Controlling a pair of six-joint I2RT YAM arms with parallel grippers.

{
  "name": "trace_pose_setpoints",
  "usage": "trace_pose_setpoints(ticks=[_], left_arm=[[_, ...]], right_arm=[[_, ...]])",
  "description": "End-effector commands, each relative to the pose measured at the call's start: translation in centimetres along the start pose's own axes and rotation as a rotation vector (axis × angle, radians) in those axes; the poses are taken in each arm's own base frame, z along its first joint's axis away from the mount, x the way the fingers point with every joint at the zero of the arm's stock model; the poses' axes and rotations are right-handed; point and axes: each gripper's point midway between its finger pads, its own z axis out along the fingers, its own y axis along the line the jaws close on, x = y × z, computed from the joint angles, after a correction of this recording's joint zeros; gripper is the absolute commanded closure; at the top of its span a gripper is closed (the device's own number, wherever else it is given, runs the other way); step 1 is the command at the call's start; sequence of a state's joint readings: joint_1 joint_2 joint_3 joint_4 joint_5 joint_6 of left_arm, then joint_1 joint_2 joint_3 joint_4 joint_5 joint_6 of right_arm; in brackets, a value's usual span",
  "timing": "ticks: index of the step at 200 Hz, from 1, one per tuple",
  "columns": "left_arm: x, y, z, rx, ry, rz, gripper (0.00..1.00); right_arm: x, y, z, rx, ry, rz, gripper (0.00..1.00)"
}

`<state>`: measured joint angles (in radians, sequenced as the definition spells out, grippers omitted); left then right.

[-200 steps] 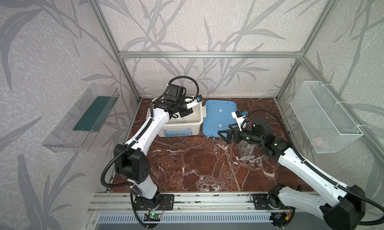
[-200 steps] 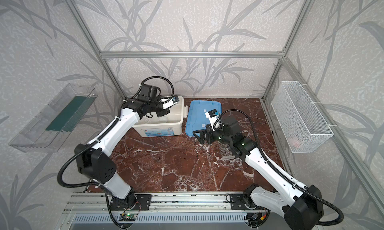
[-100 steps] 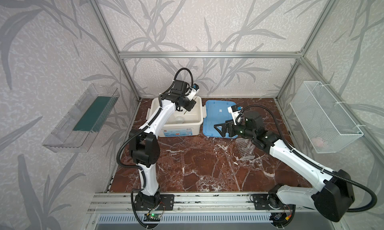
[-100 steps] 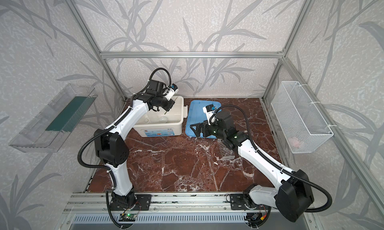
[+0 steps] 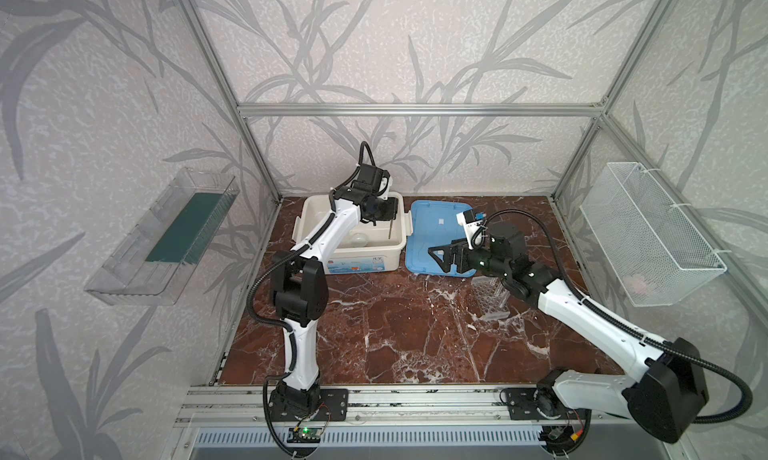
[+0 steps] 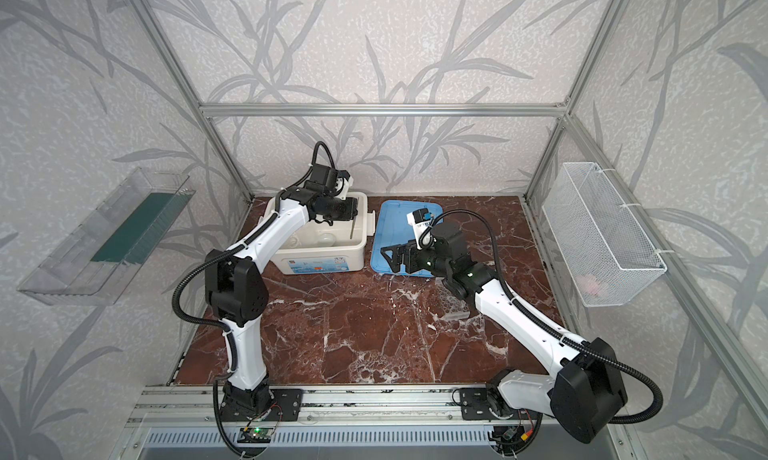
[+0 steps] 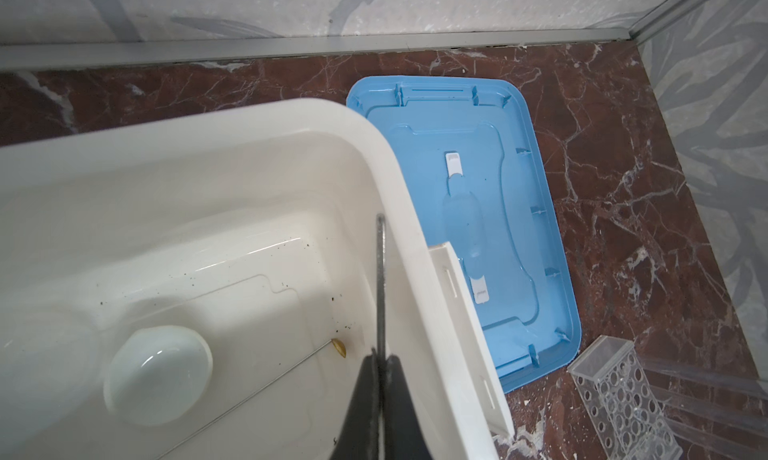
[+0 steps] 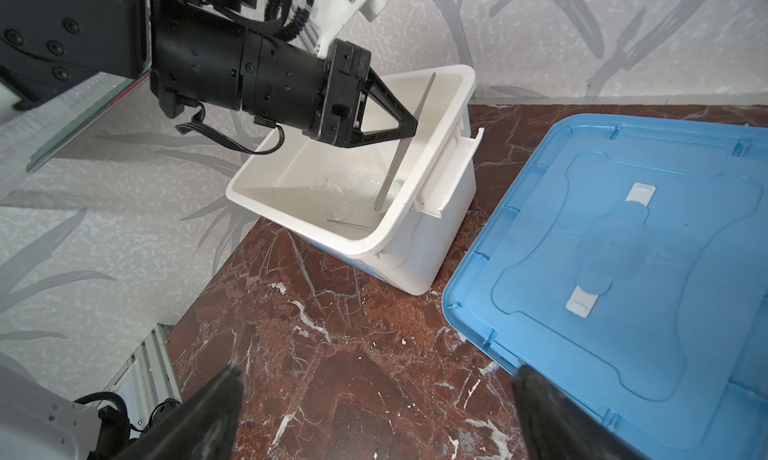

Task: Organize the chemistry lab equipment
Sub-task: 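Lift the tweezers and carry them over the white bin with the left gripper, then lower the tweezers into the bin and open the left gripper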

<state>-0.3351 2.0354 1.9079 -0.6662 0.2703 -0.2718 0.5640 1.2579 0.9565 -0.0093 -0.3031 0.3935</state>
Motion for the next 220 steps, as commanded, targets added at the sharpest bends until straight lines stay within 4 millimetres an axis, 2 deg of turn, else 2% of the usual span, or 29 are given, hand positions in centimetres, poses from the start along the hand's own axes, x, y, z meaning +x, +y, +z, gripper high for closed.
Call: trace_pose_setpoints(ticks=[1,55,185,220], left_arm=[[0.6,-0.3,1.5,-0.035,0.029,-0.105,1.00],[1.4,-0.4,4.4,0.041,0.055,-0.161,1.00],[4.9,4.2,10.1,0.001,0.058,-0.205,1.00],[5.2,4.0,10.8,0.035,0.051,-0.197,1.00]], right_arm=[[-0.5,0.2,-0.2,-0.006,-0.038,0.013,0.01],[0.3,-0.3,0.0,-0.001,-0.033,0.041,0.01],[0.8,-0.3,0.3,-0.004,-0.007,0.027,0.01],[1.1,-0.5,0.2,0.007,0.000,0.020,0.01]])
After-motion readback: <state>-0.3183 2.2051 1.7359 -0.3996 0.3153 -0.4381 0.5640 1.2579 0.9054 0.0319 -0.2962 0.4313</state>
